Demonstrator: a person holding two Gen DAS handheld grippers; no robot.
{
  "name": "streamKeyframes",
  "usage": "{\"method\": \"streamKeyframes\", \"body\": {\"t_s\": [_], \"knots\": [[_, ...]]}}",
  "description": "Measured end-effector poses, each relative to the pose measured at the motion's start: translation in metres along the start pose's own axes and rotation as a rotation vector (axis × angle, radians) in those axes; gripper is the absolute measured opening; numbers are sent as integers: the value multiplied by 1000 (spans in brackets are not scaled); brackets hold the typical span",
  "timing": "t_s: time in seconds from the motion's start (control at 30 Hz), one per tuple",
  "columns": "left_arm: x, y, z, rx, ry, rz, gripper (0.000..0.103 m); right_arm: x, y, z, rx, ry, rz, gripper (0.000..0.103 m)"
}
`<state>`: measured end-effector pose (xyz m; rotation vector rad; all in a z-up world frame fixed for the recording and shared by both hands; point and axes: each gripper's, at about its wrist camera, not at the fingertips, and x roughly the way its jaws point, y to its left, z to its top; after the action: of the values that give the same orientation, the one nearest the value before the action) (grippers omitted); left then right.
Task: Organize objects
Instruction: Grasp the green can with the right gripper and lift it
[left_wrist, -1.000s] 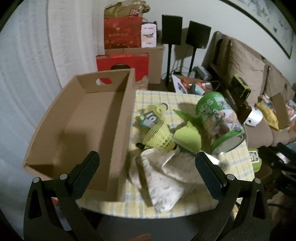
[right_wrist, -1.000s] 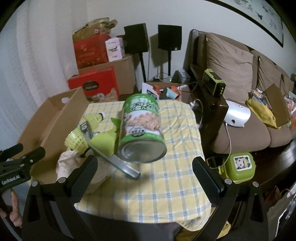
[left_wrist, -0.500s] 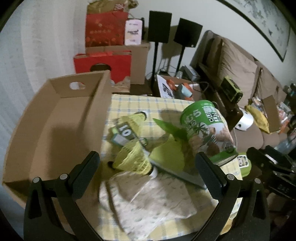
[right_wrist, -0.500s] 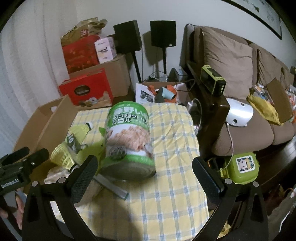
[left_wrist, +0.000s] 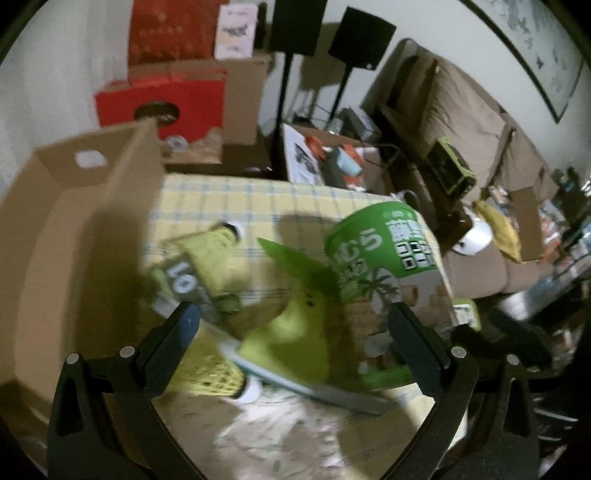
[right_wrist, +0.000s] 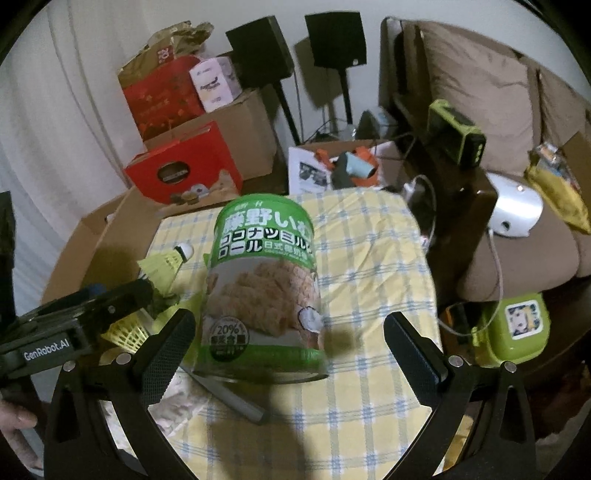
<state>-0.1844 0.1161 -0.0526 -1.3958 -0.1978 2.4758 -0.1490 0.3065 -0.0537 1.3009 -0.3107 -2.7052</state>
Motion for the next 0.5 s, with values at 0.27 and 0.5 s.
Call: {"method": "streamKeyframes", "body": {"t_s": [0.27, 0.5], "knots": [[33, -3, 13, -65, 94, -146, 101, 19, -4, -2, 6, 42, 84, 103], [52, -19, 18, -61, 135, -187, 103, 37, -11, -2, 45, 88, 128, 103]]}}
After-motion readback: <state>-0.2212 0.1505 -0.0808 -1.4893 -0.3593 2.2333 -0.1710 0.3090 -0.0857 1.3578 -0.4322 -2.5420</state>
